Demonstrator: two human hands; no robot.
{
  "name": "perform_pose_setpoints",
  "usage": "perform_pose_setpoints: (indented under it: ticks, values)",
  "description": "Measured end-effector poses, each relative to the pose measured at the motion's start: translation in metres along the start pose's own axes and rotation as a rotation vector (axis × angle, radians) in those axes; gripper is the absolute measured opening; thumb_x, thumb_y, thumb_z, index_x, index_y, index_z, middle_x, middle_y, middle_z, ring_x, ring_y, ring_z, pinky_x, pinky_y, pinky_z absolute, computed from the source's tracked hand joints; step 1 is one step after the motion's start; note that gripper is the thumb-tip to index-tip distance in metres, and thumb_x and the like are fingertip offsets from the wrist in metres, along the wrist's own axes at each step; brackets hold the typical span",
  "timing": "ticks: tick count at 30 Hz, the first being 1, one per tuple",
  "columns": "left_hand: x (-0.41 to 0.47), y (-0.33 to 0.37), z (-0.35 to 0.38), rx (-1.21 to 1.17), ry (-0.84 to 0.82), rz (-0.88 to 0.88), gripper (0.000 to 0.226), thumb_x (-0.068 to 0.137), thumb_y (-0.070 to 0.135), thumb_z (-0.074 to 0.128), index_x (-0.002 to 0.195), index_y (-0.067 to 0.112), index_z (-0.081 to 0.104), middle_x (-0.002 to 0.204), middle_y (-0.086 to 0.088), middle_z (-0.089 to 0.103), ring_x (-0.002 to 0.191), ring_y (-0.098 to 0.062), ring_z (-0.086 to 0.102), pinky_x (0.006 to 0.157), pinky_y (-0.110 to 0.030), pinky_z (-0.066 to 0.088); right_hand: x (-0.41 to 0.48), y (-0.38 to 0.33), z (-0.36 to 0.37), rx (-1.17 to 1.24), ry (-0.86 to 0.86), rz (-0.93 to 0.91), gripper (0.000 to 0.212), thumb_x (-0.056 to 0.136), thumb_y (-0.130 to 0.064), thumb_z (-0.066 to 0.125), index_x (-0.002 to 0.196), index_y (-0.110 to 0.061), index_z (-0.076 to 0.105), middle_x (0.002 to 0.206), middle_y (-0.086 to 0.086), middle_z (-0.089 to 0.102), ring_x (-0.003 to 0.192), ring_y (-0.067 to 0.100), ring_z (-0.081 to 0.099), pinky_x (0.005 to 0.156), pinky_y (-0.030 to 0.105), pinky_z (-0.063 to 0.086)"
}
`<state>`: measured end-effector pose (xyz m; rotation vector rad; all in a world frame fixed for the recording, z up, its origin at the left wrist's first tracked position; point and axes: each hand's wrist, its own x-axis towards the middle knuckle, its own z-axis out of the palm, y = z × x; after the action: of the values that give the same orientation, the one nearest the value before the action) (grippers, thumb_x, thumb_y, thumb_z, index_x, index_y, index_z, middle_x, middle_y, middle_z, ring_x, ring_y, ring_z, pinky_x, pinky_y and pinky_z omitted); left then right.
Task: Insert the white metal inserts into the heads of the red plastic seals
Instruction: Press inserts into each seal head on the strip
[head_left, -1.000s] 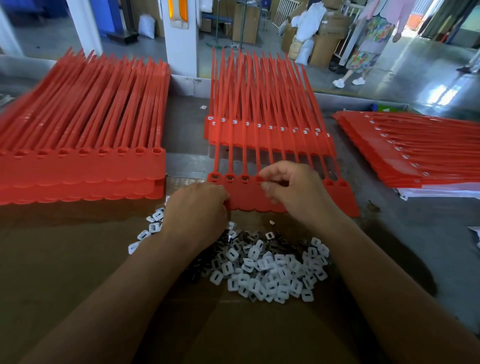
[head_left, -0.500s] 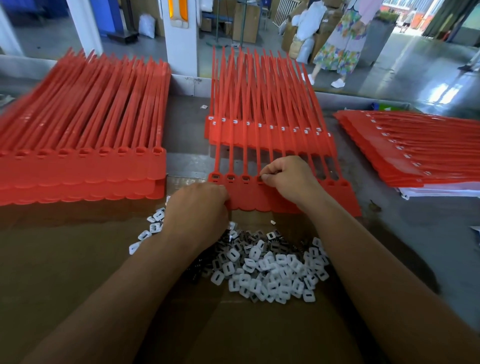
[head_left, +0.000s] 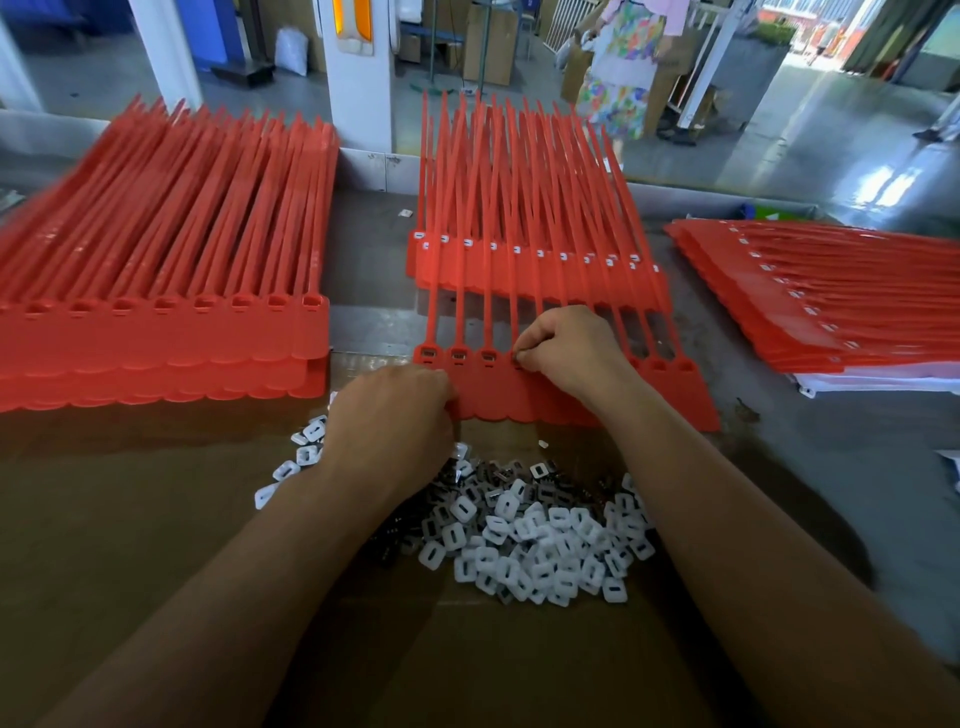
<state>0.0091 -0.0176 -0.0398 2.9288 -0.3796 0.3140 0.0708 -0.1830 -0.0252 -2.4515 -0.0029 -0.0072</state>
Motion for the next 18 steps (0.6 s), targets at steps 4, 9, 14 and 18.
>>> perform_pose_setpoints:
  ticks: [4, 9, 14, 18]
  values:
    - [0.000, -0.001, 0.000, -0.005, 0.000, 0.003, 0.030, 0.087, 0.018, 0.041, 0.103, 0.024, 0.066, 0.111, 0.007, 0.065, 0.096, -0.014, 0.060, 0.071, -0.024, 0.041, 0.002, 0.000, -0.002, 0.049, 0.001, 0.020, 0.017, 0.074, -0.008, 0.070, 0.069, -0.024, 0.069, 0.092, -0.002, 0.069, 0.077, 0.006, 0.054, 0.063, 0.017, 0.039]
    - [-0.001, -0.001, 0.000, -0.008, 0.002, 0.003, 0.030, 0.089, 0.019, 0.041, 0.104, 0.024, 0.066, 0.112, 0.007, 0.064, 0.096, -0.014, 0.060, 0.074, -0.025, 0.043, 0.004, 0.001, -0.001, 0.064, -0.007, 0.010, 0.017, 0.073, -0.008, 0.069, 0.069, -0.025, 0.068, 0.091, -0.004, 0.070, 0.066, -0.004, 0.049, 0.058, 0.012, 0.036]
    - [0.000, 0.000, 0.000, -0.013, -0.005, -0.001, 0.031, 0.088, 0.017, 0.041, 0.105, 0.024, 0.066, 0.112, 0.007, 0.064, 0.098, -0.014, 0.060, 0.075, -0.025, 0.043, 0.002, 0.003, -0.001, 0.027, -0.010, -0.014, 0.025, 0.078, -0.012, 0.067, 0.063, -0.031, 0.063, 0.085, -0.009, 0.062, 0.071, -0.001, 0.049, 0.060, 0.013, 0.036]
    - [-0.001, 0.000, -0.001, -0.015, -0.002, -0.003, 0.031, 0.089, 0.017, 0.041, 0.106, 0.024, 0.066, 0.112, 0.007, 0.064, 0.099, -0.014, 0.060, 0.075, -0.025, 0.043, -0.007, 0.003, -0.005, 0.038, -0.046, -0.052, 0.010, 0.082, -0.015, 0.067, 0.078, -0.024, 0.066, 0.087, -0.009, 0.061, 0.088, 0.010, 0.056, 0.069, 0.021, 0.041]
